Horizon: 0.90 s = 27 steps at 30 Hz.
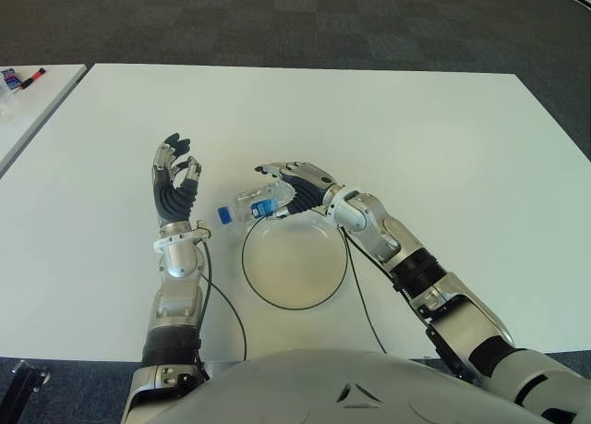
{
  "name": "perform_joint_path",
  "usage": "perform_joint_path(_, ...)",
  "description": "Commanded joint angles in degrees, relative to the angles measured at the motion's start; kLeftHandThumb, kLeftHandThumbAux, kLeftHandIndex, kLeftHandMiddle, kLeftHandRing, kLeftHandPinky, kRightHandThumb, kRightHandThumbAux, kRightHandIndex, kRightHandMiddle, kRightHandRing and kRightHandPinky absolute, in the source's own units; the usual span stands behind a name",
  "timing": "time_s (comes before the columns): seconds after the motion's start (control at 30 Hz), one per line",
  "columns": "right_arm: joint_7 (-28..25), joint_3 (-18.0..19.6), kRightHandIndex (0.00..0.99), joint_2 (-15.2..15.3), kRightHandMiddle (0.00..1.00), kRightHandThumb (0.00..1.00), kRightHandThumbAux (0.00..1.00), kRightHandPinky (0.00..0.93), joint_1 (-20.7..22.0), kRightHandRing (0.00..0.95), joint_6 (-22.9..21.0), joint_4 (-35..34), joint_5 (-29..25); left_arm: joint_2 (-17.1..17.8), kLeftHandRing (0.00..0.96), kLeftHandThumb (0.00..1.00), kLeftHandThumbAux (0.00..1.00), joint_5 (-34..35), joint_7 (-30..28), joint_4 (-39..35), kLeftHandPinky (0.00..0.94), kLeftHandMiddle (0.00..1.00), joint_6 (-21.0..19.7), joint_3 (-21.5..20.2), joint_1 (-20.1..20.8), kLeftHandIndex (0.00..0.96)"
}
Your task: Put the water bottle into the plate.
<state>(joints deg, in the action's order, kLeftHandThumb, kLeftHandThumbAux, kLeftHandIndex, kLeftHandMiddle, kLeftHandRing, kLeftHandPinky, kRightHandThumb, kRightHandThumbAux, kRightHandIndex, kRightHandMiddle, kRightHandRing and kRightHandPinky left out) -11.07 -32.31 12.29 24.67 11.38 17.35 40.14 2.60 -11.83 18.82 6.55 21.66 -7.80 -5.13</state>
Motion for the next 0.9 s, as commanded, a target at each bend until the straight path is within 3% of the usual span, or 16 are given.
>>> perform_joint_path(0.03,0.42,0.38,0.036,0.18,0.18,0.346,0.57,0.315,-0.73,0.234,-0.75,0.36,-0.11,-0.36,0.261,0.629,0.627,-0.08,-0.27,-0.57,0.302,0.266,-1.12,0.42,0.16,0.188)
perform_joint_path(0.33,0.29,0.22,0.04,0.94,0.216,0.347,0.574,0.377,-0.59,0.291,-0.51,0.13,0.35,-0.56,0.251,0.655,0.626,-0.3,-0.06,-0.93,0.279,0.261,-2.05,0.51,0.27,0.187)
perform_joint_path(0.9,-1.92,-0.97,0.029,2.22,0.205,0.339,0.572,0.328,0.17,0.271,0.15,0.83,0.57,-0.98,0.241,0.63,0.614,0.13,-0.62,-2.16,0.28,0.249,-2.59,1.0,-0.01,0.181)
